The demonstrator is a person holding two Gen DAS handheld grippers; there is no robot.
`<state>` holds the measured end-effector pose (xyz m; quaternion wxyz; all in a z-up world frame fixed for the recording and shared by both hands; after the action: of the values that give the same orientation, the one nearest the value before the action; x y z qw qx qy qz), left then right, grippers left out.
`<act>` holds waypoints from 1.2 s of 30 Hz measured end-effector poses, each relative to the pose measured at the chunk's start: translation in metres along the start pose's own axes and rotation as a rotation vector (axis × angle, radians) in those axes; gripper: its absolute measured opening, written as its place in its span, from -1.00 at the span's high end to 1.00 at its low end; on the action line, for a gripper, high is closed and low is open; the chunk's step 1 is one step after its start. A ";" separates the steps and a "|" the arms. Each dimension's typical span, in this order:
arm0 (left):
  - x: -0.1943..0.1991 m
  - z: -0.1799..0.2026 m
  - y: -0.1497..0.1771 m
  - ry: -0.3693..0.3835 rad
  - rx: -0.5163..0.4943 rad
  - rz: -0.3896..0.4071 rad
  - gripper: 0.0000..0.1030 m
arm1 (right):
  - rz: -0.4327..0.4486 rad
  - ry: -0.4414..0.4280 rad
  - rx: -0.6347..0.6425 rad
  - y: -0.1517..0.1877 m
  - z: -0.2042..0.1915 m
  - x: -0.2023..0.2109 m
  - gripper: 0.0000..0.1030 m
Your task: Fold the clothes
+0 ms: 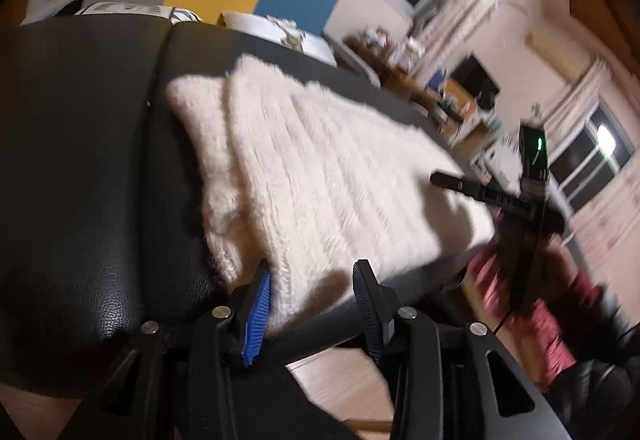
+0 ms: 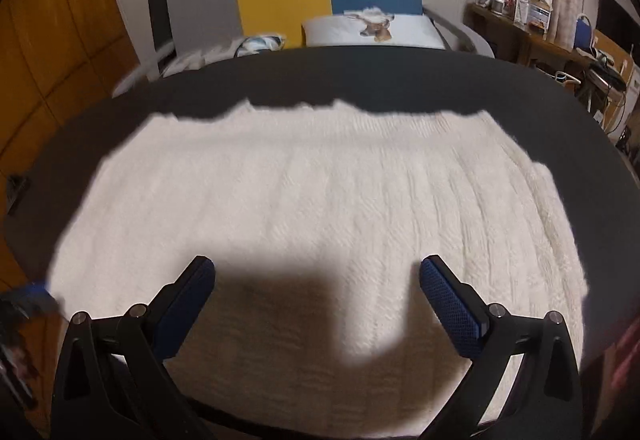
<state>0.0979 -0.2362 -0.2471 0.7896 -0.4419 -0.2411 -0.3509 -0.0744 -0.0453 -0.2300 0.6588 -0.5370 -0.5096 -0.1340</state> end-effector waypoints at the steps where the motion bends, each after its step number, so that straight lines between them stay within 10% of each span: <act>1: 0.000 -0.002 0.001 -0.005 0.013 0.005 0.33 | -0.025 0.029 0.014 0.003 -0.001 -0.006 -1.00; 3: 0.003 -0.012 0.002 -0.018 0.067 0.028 0.79 | -0.064 0.075 0.047 0.012 -0.004 -0.018 -1.00; 7: 0.011 -0.029 0.004 0.049 0.191 0.061 0.81 | -0.009 0.101 0.056 0.021 -0.006 -0.020 -1.00; 15: 0.034 0.006 -0.021 -0.027 -0.020 0.128 0.88 | -0.067 0.091 0.079 0.016 -0.006 -0.020 -1.00; 18: 0.035 0.000 -0.055 -0.008 0.002 0.152 0.44 | -0.083 0.079 0.092 0.013 -0.008 -0.015 -1.00; 28: -0.029 -0.049 -0.092 0.017 0.142 0.015 0.36 | -0.050 0.039 0.139 0.000 -0.015 -0.015 -1.00; 31: -0.024 -0.045 -0.089 -0.014 0.110 0.054 0.88 | -0.013 0.029 0.132 0.005 -0.014 -0.021 -1.00; 36: -0.001 -0.031 -0.087 -0.061 0.068 0.152 0.93 | -0.005 0.022 0.145 -0.003 -0.014 -0.015 -1.00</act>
<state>0.0328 -0.2942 -0.2168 0.8207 -0.4424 -0.2426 -0.2682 -0.0759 -0.0639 -0.2392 0.7012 -0.4850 -0.5120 -0.1043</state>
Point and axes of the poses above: each gripper's, at about its wrist camera, not at the fingertips, and x roughly against the way its jaws point, z to its right, y to its underside, the point moved 7 cm from there along -x, roughly the way its jaws point, and after that the axes turned 3 degrees about -z, right-handed, at the moved point
